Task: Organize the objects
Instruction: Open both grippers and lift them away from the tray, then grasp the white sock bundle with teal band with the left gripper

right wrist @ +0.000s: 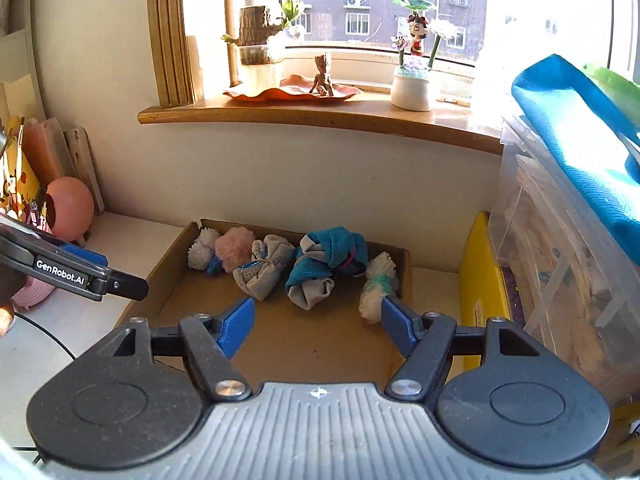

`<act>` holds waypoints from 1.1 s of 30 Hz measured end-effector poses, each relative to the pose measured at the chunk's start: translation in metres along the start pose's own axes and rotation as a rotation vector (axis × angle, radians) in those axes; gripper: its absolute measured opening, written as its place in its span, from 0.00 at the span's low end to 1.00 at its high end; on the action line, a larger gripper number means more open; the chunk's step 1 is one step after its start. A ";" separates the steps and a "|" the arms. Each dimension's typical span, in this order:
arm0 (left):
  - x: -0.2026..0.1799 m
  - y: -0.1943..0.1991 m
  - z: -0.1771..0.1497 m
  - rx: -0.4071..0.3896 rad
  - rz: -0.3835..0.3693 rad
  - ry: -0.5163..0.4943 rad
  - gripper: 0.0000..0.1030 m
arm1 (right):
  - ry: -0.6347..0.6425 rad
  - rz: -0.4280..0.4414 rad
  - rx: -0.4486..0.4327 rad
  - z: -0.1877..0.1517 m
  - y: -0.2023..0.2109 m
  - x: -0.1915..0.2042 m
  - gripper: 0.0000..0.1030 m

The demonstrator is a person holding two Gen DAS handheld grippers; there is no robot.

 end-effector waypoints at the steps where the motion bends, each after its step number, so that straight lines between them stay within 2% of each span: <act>1: 0.013 0.013 -0.009 0.001 0.005 -0.006 0.82 | -0.010 0.011 0.003 0.000 0.006 0.002 0.67; 4: 0.033 0.038 -0.031 0.004 0.030 -0.033 0.82 | -0.061 0.064 0.027 0.001 0.030 0.008 0.69; 7: 0.031 0.044 -0.050 0.025 0.044 -0.082 0.83 | -0.053 0.146 0.050 -0.003 0.039 0.022 0.74; 9: 0.022 0.043 -0.067 0.066 0.002 -0.096 0.83 | 0.013 0.203 0.075 -0.014 0.038 0.040 0.74; 11: 0.016 0.038 -0.087 0.105 -0.035 -0.149 0.83 | 0.048 0.270 0.139 -0.031 0.030 0.059 0.72; 13: 0.012 0.032 -0.106 0.134 -0.012 -0.222 0.83 | 0.035 0.337 0.191 -0.044 0.031 0.068 0.67; 15: 0.018 0.026 -0.123 0.165 0.009 -0.243 0.82 | 0.033 0.357 0.209 -0.051 0.044 0.066 0.68; 16: 0.018 0.027 -0.128 0.179 -0.011 -0.220 0.82 | 0.035 0.346 0.215 -0.054 0.052 0.062 0.69; 18: 0.018 0.030 -0.136 0.199 -0.098 -0.159 0.81 | 0.029 0.296 0.226 -0.059 0.062 0.047 0.71; 21: 0.010 0.030 -0.149 0.250 -0.182 -0.158 0.81 | 0.009 0.186 0.256 -0.071 0.067 0.019 0.74; 23: 0.009 0.026 -0.159 0.273 -0.178 -0.178 0.78 | 0.029 0.113 0.302 -0.090 0.065 0.008 0.74; 25: 0.014 0.026 -0.165 0.289 -0.168 -0.170 0.77 | 0.030 0.090 0.323 -0.108 0.069 0.003 0.70; 27: 0.025 0.028 -0.172 0.295 -0.121 -0.175 0.77 | -0.013 0.077 0.342 -0.127 0.076 -0.002 0.70; 29: 0.033 0.026 -0.182 0.305 -0.059 -0.250 0.74 | -0.047 0.068 0.379 -0.146 0.084 -0.006 0.70; 31: 0.035 0.025 -0.193 0.322 -0.053 -0.300 0.71 | -0.067 0.060 0.392 -0.158 0.094 -0.010 0.69; 33: 0.038 0.025 -0.202 0.337 -0.072 -0.299 0.71 | -0.095 0.054 0.386 -0.163 0.099 -0.014 0.73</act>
Point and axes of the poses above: each gripper's, at about its wrist camera, not at the fingertips, and y roughly against the way its jaws point, x to its left, z to its top, the point moved 7 cm from there along -y, roughly the way its jaws point, and after that the axes turned 8 degrees about y, right-handed, at the moved point
